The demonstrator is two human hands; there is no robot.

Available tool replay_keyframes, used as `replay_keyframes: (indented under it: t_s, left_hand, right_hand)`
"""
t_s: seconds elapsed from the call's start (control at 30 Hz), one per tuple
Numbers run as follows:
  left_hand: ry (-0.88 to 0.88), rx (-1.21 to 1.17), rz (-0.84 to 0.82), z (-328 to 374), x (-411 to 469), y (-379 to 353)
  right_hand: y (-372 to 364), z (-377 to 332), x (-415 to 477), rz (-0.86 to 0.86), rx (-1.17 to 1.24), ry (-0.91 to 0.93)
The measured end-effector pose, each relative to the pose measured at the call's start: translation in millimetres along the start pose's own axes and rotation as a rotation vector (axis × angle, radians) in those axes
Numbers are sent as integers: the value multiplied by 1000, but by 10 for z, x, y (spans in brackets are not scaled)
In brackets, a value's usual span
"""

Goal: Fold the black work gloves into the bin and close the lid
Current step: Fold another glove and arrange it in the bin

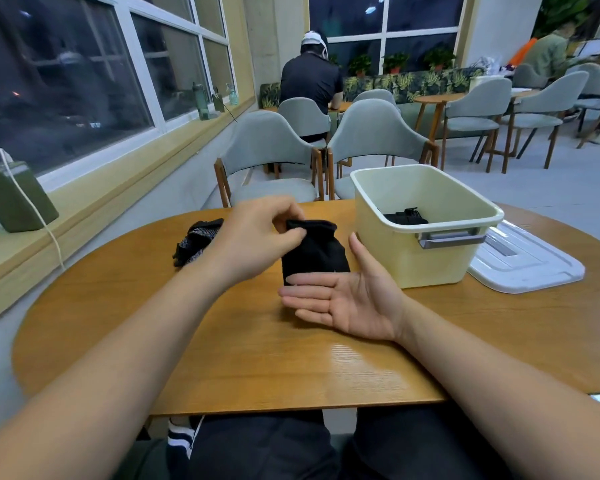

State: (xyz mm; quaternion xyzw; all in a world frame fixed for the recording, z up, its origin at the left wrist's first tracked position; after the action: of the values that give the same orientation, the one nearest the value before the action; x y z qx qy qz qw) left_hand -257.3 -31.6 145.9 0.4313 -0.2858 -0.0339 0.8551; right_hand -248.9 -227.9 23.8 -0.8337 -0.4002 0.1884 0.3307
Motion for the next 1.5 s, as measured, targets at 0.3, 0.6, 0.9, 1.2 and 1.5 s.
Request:
replay_keyframes:
  t_s: [0.3,0.6,0.9,1.2,1.5]
  left_hand:
    - [-93,-151,-30,-62,-568,-362]
    - [-40,-195,-84,-337,-999,-777]
    - [-7,-149,-167,-410,-1183,-867]
    - [49,-132,-73,-409,-1275,-863]
    - [177,-295,-124,-436,-1209,-831]
  right_hand:
    - [158,-27,205,39,59,44]
    - [256,-35,371,39,79,35]
    - [348,-86,521,116,17,37]
    - [437,-221,631,294,-6,180]
    - [524,-290,487,536,6,421]
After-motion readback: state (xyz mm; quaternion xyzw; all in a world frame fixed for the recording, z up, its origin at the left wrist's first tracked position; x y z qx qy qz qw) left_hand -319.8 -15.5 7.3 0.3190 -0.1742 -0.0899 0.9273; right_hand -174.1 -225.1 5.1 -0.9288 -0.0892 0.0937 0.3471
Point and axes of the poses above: each hand's wrist, its own x-axis towards the middle knuckle, its own y-axis out of the back of the hand, z = x × y, the point moved 2 cm from there along x, towards the middle knuckle, and after that the axes turned 2 degrees about y, right-handed, at the moved point
